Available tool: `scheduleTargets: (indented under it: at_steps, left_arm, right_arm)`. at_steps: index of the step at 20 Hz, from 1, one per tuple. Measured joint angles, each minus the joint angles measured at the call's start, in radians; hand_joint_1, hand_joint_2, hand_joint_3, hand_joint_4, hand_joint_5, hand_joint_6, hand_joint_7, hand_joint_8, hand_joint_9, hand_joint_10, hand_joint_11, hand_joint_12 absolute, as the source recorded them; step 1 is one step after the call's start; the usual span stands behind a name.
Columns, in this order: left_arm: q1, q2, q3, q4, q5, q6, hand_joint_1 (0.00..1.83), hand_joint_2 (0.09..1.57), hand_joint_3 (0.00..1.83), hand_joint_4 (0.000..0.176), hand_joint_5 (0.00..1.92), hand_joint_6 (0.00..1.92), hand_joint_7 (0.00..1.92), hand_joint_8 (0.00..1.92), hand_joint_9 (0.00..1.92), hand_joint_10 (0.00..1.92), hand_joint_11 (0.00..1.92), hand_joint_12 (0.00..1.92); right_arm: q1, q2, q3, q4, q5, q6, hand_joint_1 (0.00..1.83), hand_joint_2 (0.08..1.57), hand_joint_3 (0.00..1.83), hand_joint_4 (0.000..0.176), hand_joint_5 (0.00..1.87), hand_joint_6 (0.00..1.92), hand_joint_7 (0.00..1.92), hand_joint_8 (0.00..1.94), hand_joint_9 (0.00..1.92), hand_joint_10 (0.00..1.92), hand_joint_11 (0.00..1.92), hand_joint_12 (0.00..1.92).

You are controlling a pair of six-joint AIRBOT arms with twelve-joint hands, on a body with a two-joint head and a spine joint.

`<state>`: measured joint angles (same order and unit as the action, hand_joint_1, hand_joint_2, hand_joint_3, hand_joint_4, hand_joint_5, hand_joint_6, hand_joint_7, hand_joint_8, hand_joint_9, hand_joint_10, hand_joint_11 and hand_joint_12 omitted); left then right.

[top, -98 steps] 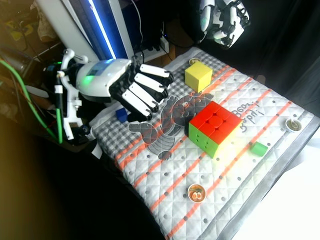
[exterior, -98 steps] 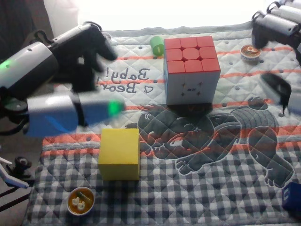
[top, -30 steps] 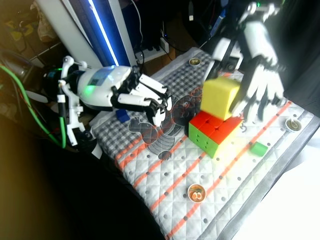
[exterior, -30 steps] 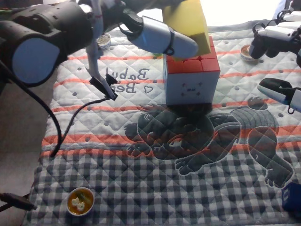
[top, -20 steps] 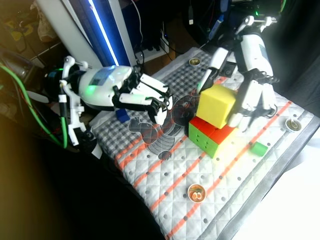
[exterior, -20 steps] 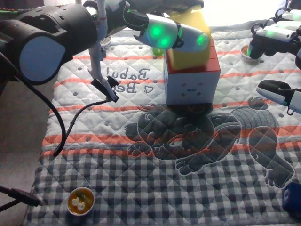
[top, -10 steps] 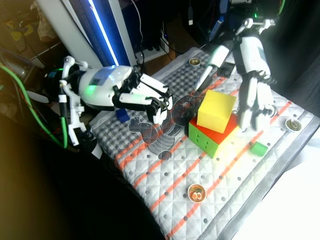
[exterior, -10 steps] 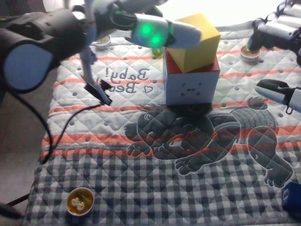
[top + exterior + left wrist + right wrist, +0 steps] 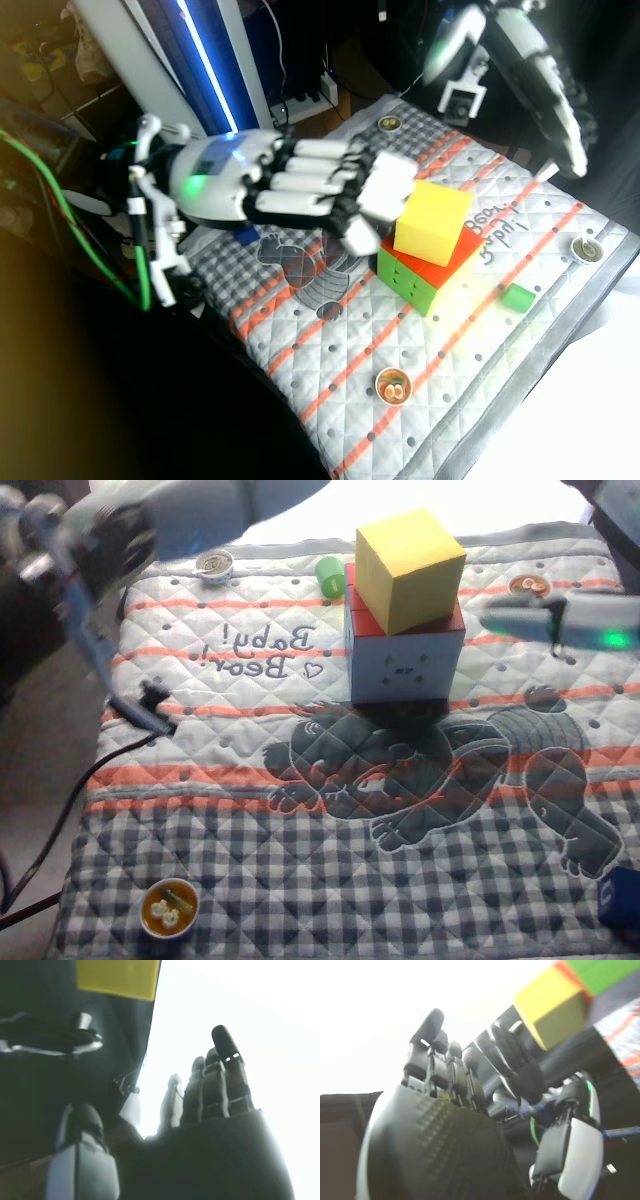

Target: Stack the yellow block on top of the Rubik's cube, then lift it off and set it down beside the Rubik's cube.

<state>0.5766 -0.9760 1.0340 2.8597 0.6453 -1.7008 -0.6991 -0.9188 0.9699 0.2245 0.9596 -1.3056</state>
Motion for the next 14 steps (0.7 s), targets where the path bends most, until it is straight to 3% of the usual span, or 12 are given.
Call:
scheduleTargets:
  at_steps: [1, 2, 3, 5, 6, 7, 8, 9, 10, 11, 13, 14]
  left_arm:
    - [0.038, 0.026, -0.028, -0.026, 0.047, -0.002, 0.00, 1.23, 0.00, 0.168, 0.00, 0.00, 0.02, 0.00, 0.04, 0.01, 0.00, 0.49]
    - [0.064, 0.041, -0.043, -0.034, 0.075, -0.001, 0.00, 1.22, 0.00, 0.139, 0.00, 0.00, 0.08, 0.02, 0.11, 0.05, 0.00, 0.84]
    - [0.089, 0.057, -0.063, -0.050, 0.112, -0.002, 0.00, 1.19, 0.00, 0.123, 0.00, 0.00, 0.08, 0.01, 0.11, 0.05, 0.00, 0.99]
    - [0.145, 0.098, -0.113, -0.068, 0.190, -0.001, 0.00, 1.17, 0.00, 0.121, 0.00, 0.00, 0.07, 0.00, 0.07, 0.04, 0.00, 0.98]
    - [0.171, 0.113, -0.136, -0.075, 0.234, -0.002, 0.00, 1.19, 0.01, 0.104, 0.00, 0.00, 0.13, 0.02, 0.12, 0.08, 0.00, 1.19]
    - [0.206, 0.128, -0.159, -0.090, 0.283, -0.001, 0.00, 1.22, 0.00, 0.106, 0.00, 0.00, 0.14, 0.03, 0.02, 0.39, 0.00, 1.33]
    - [0.217, 0.132, -0.166, -0.103, 0.299, -0.002, 0.00, 1.23, 0.00, 0.134, 0.00, 0.00, 0.11, 0.02, 0.00, 0.39, 0.00, 1.29]
    - [0.231, 0.133, -0.169, -0.117, 0.320, -0.002, 0.00, 1.25, 0.00, 0.132, 0.00, 0.00, 0.09, 0.01, 0.00, 0.36, 0.00, 1.31]
    - [0.239, 0.133, -0.171, -0.129, 0.334, -0.001, 0.00, 1.26, 0.00, 0.105, 0.00, 0.00, 0.10, 0.02, 0.00, 0.38, 0.00, 1.38]
    - [0.240, 0.133, -0.172, -0.138, 0.337, -0.002, 0.00, 1.26, 0.00, 0.105, 0.00, 0.00, 0.10, 0.02, 0.00, 0.38, 0.00, 1.38]
    - [0.251, 0.133, -0.175, -0.146, 0.359, -0.002, 0.05, 1.31, 0.00, 0.078, 0.00, 0.00, 0.10, 0.01, 0.00, 0.36, 0.00, 1.23]
    - [0.251, 0.133, -0.177, -0.149, 0.360, -0.002, 0.08, 1.32, 0.01, 0.071, 0.00, 0.00, 0.13, 0.02, 0.02, 0.38, 0.00, 1.21]
  right_arm:
    - [0.018, -0.017, 0.016, -0.001, -0.026, 0.000, 0.52, 0.88, 0.00, 0.000, 0.03, 0.01, 0.05, 0.01, 0.08, 0.03, 0.00, 0.75]
    - [0.029, -0.027, 0.023, -0.001, -0.042, 0.000, 0.52, 0.89, 0.00, 0.000, 0.05, 0.01, 0.04, 0.01, 0.09, 0.03, 0.00, 0.96]
    - [0.040, -0.037, 0.032, -0.007, -0.065, 0.001, 0.51, 0.90, 0.00, 0.000, 0.07, 0.02, 0.03, 0.01, 0.10, 0.04, 0.00, 1.06]
    - [0.067, -0.062, 0.053, -0.008, -0.101, 0.002, 0.49, 0.90, 0.00, 0.000, 0.10, 0.03, 0.08, 0.03, 0.13, 0.05, 0.00, 1.09]
    - [0.079, -0.070, 0.063, -0.008, -0.116, 0.002, 0.49, 0.89, 0.00, 0.000, 0.12, 0.03, 0.11, 0.03, 0.14, 0.05, 0.00, 1.02]
    - [0.097, -0.088, 0.082, -0.004, -0.132, 0.002, 0.47, 0.87, 0.00, 0.000, 0.12, 0.03, 0.12, 0.03, 0.14, 0.05, 0.00, 1.00]
    - [0.099, -0.096, 0.090, 0.000, -0.137, 0.002, 0.48, 0.86, 0.00, 0.000, 0.13, 0.02, 0.14, 0.02, 0.14, 0.05, 0.00, 1.03]
    - [0.105, -0.107, 0.098, 0.000, -0.149, 0.002, 0.50, 0.86, 0.00, 0.000, 0.13, 0.02, 0.14, 0.02, 0.13, 0.04, 0.00, 1.04]
    - [0.111, -0.120, 0.110, 0.000, -0.169, 0.002, 0.50, 0.86, 0.00, 0.000, 0.14, 0.02, 0.16, 0.02, 0.15, 0.05, 0.00, 1.04]
    - [0.111, -0.127, 0.115, 0.000, -0.174, 0.003, 0.50, 0.86, 0.00, 0.000, 0.14, 0.02, 0.16, 0.02, 0.15, 0.05, 0.00, 1.04]
    - [0.130, -0.159, 0.138, 0.000, -0.224, 0.005, 0.50, 0.89, 0.00, 0.000, 0.13, 0.00, 0.12, 0.00, 0.10, 0.02, 0.00, 0.75]
    - [0.136, -0.171, 0.146, -0.003, -0.235, 0.007, 0.54, 0.90, 0.00, 0.000, 0.12, 0.00, 0.09, 0.01, 0.04, 0.04, 0.00, 0.40]
